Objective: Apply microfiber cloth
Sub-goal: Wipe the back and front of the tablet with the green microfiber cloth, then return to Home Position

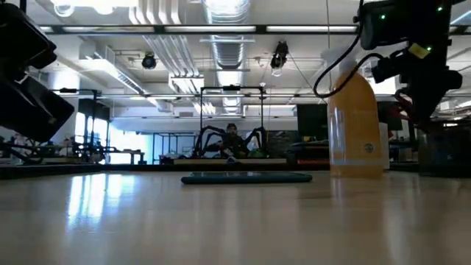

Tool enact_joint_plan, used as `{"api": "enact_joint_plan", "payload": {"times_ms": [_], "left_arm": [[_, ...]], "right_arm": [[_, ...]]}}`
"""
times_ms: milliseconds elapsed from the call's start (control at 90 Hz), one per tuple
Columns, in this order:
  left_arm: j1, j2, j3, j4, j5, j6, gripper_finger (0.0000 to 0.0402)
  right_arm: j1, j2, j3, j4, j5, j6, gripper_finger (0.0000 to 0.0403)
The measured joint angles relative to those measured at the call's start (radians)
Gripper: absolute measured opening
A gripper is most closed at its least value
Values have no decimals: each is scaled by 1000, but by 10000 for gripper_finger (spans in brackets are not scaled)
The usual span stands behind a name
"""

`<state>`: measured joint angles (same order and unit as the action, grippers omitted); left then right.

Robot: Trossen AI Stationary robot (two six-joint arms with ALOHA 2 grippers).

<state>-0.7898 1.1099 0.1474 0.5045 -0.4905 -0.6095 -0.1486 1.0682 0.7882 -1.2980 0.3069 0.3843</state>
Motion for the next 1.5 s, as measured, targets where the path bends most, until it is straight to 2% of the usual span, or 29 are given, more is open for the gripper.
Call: {"api": "enact_joint_plan", "payload": {"times_ms": [111, 300, 389, 456, 556, 633, 722, 778, 856, 922, 1011, 1089, 1167, 1322, 1500], "left_arm": [[3, 0, 0, 31, -4, 12, 59], [43, 0, 1, 103, -6, 119, 59], [86, -3, 1, 118, -3, 174, 59], [136, -11, 1, 132, 34, 215, 59], [242, -15, 0, 172, 165, 278, 59], [338, -16, 0, 211, 213, 312, 59], [426, -23, 0, 204, 216, 357, 59], [459, -29, 0, 217, 219, 397, 59], [474, -43, -4, 268, 223, 467, 58], [474, -52, -13, 340, 267, 550, 51], [473, -81, -48, 431, 296, 613, 29], [479, -127, -104, 487, 289, 628, 8], [494, -165, -137, 528, 267, 628, 5], [534, -241, -136, 471, 264, 641, 3], [577, -325, -138, 381, 266, 674, 1]], "right_arm": [[31, -40, 11, 2, -72, 94, 0], [176, -109, 4, -13, -109, 238, 0], [250, -146, -2, 0, -158, 283, 0], [306, -171, -11, 20, -174, 311, 0], [375, -215, -31, 101, -186, 311, 0], [405, -264, -61, 202, -222, 267, 0], [408, -323, -118, 368, -282, 184, 0], [409, -358, -164, 485, -284, 133, 0], [408, -405, -239, 681, -279, 44, 0], [408, -431, -303, 866, -274, -62, 0], [408, -457, -377, 1102, -262, -200, 0], [404, -468, -421, 1236, -263, -293, 0], [390, -468, -442, 1281, -262, -331, 0], [356, -505, -457, 1283, -266, -361, 0], [224, -524, -464, 1285, -384, -400, 0]]}}
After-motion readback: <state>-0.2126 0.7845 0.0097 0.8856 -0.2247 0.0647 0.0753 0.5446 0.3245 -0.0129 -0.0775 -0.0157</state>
